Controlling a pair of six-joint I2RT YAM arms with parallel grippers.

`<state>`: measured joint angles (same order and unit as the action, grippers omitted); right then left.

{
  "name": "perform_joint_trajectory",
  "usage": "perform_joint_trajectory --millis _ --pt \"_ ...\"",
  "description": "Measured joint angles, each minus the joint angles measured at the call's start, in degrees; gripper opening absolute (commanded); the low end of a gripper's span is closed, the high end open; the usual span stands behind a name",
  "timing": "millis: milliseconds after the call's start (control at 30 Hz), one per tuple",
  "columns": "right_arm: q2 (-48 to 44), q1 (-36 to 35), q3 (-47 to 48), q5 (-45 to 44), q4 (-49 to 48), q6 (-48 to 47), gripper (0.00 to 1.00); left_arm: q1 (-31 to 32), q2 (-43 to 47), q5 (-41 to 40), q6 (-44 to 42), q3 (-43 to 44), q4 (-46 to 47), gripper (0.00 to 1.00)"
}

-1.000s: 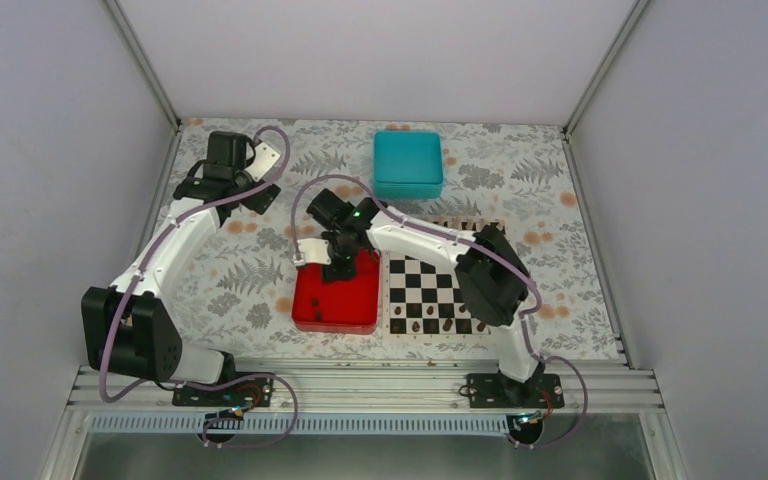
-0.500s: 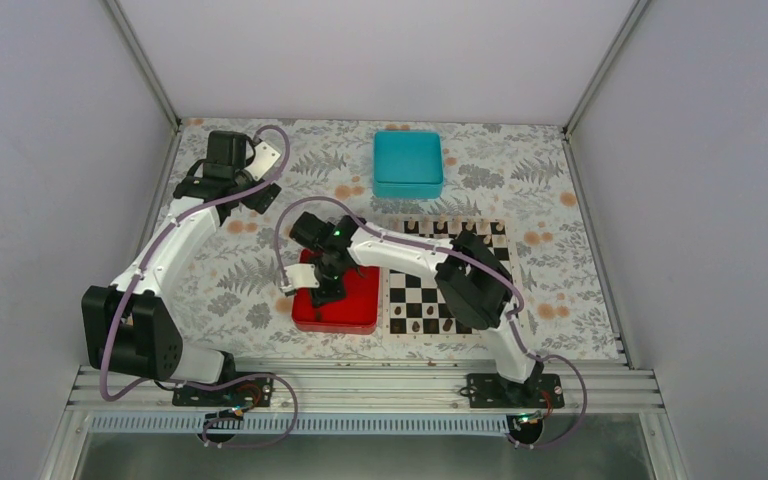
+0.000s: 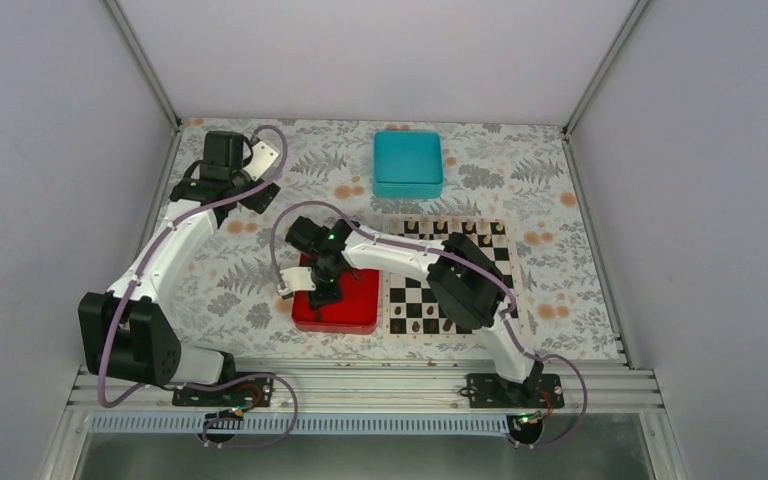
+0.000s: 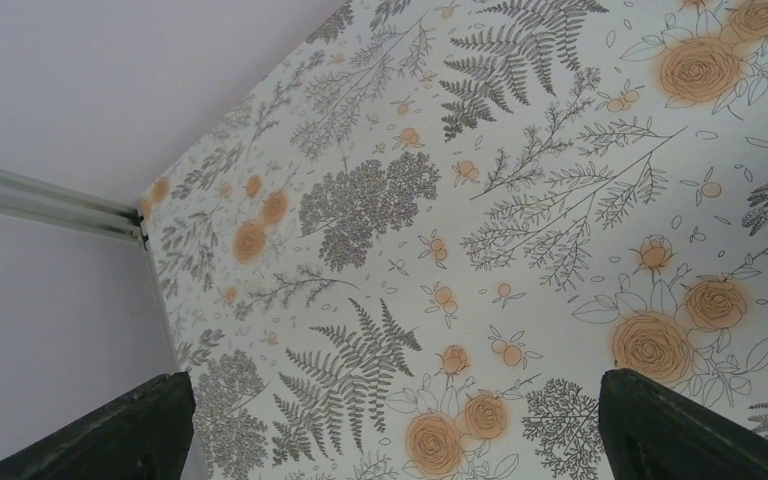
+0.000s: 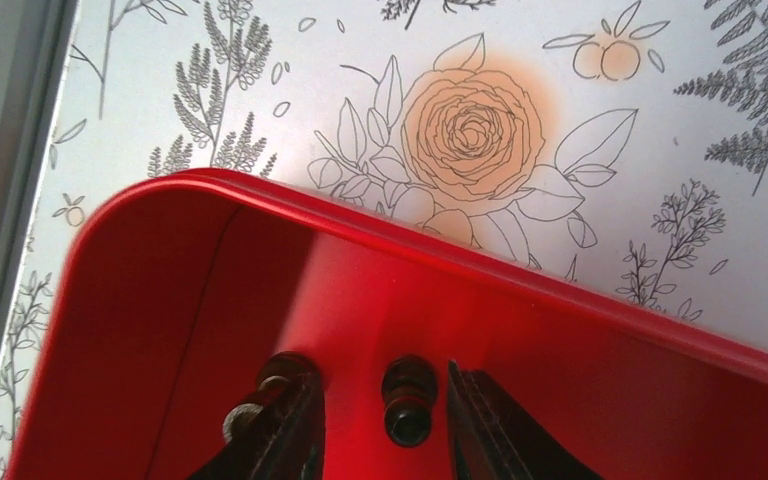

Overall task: Set up the chess pieces on the board
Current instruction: Pick up the chess piece from the storage box.

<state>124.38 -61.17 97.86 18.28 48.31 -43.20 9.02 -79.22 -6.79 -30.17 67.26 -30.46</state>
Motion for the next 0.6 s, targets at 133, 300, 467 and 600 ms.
perform_joint_trajectory --millis 133,300,467,600 --pt "1.0 0.0 0.0 -1.2 -0.3 0.2 0.30 -0.4 0.4 0.1 0.0 -0.1 0.0 1.00" --pt "1.7 0.0 0.0 -2.5 -0.4 0.4 0.23 -0.6 0.6 0.7 0.0 -0.1 0.0 1.00" --pt "1.7 0.0 0.0 -2.6 -0.8 0.8 0.14 -0.7 0.7 1.2 0.0 -0.1 0.0 1.00" --pt "1.7 0.0 0.0 -2.7 -1.0 1.2 0.04 -0.8 0.7 1.4 0.0 -0.5 0.0 1.00"
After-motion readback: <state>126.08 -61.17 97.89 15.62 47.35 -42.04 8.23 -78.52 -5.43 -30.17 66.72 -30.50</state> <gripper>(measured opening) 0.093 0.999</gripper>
